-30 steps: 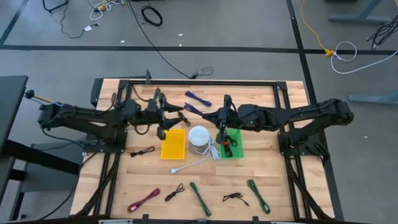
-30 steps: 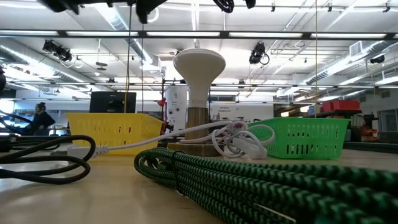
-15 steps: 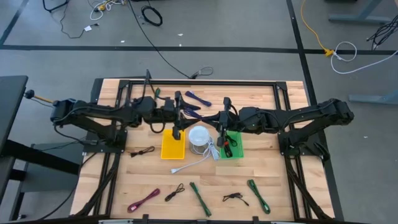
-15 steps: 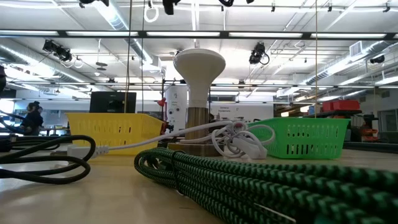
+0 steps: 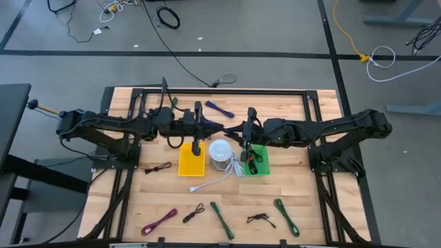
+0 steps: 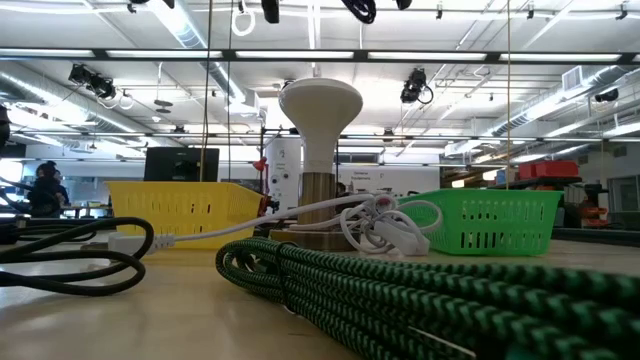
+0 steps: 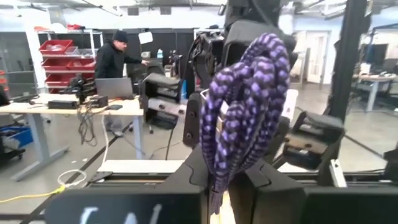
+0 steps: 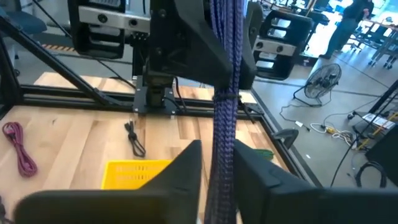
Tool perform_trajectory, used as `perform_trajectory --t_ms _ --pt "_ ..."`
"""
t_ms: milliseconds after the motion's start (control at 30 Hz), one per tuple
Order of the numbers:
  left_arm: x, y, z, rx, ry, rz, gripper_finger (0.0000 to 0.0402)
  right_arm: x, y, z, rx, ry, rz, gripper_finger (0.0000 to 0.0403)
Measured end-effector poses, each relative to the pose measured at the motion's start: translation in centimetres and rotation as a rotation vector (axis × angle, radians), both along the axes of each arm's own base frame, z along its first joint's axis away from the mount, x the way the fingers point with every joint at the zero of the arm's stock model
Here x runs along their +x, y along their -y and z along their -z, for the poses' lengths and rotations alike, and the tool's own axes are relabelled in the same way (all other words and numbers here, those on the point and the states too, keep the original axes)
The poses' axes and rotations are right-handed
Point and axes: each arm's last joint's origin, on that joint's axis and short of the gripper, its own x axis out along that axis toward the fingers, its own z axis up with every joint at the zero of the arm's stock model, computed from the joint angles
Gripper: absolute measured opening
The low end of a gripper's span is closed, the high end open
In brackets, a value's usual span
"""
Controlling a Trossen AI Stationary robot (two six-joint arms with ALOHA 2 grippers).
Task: Pick & Place USB Port
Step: Put the black blue charger cable into the yellow basket
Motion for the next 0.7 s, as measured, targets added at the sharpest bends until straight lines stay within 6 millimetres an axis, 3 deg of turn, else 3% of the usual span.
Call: perform_trajectory --t_ms 200,400,700 --pt "-0.2 -0.1 0.3 0.007 -0.049 -0.040 0.0027 0.0 0.1 0.1 -0.005 -0.015 0.010 0.0146" --pt "-1.5 -0.3 0.3 -0.001 -0.159 -0.124 0.0027 -0.5 0.6 0.3 -0.051 -0.041 0.179 0.0181" --pt "-8.0 -0.4 -1.3 -0.201 -0.310 -0.219 0.0027 -1.0 1.3 0.3 -0.059 -0.069 0.265 0.0189"
